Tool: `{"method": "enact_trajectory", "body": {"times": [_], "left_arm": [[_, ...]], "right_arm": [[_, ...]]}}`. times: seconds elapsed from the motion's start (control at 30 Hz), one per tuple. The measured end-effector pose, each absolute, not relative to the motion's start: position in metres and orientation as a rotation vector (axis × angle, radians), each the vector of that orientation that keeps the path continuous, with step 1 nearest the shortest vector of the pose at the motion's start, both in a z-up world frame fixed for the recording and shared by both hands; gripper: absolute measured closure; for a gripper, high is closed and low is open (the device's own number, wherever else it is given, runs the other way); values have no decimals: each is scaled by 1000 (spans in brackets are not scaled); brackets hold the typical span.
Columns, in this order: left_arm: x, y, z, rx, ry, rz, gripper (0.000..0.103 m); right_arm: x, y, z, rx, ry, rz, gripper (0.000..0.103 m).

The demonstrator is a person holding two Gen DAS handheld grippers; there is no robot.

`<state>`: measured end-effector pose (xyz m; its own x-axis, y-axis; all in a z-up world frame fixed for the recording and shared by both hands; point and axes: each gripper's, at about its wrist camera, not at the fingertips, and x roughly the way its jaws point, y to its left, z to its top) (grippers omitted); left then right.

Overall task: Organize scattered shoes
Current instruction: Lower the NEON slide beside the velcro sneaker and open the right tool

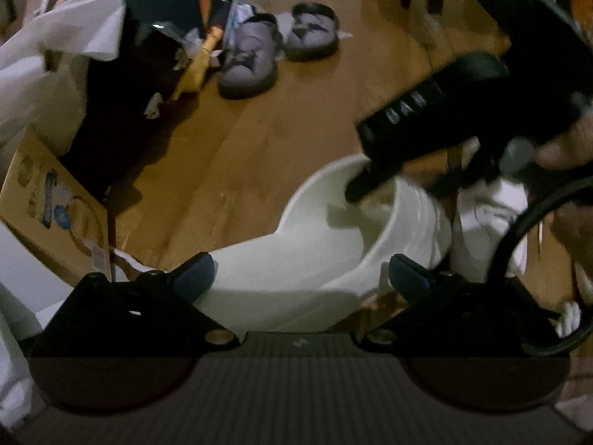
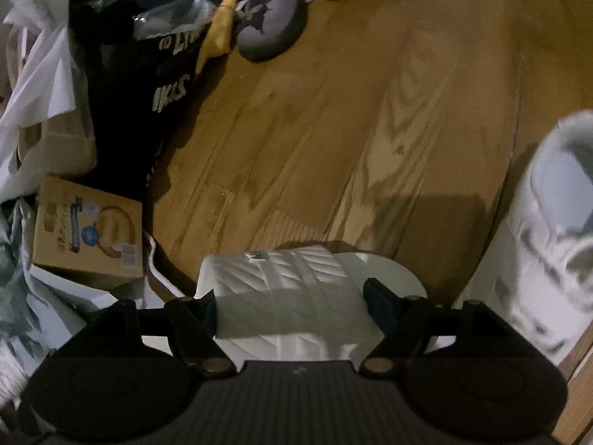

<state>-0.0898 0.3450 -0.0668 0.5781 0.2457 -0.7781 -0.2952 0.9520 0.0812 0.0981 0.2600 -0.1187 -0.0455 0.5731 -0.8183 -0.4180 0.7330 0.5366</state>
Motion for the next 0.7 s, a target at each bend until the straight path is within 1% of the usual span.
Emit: {"method": "enact_trajectory", "body": {"times": [0.03,0.07,0.1,0.13,0.23,0.43,0.6,0.67,0.7], "left_arm": [[-92,346,-63,-65,879,337,1],[-94,347,-60,-67,857,363,7],[-96,347,-56,-68,834,389,8],[-100,342,-48,-37,788,432,8],[-105,332,-39,5,752,441,8],[-113,324,-25,-28,665,429,8],[-130,328,-4,-96,528,533,7],[-134,341,-2,-161,518,551,2],[-134,347,-4,-180,537,548,2]], "right_arm": [[98,258,-119,155,1412,804,25],[98,256,-120,172,1419,803,25],[98,253,-121,188,1426,801,25],[97,251,-121,205,1433,800,25],[97,244,-123,255,1455,795,24],[96,231,-127,356,1496,784,25],[91,216,-142,541,1511,672,24],[89,207,-154,674,1539,625,24],[86,205,-155,692,1541,617,24]]}}
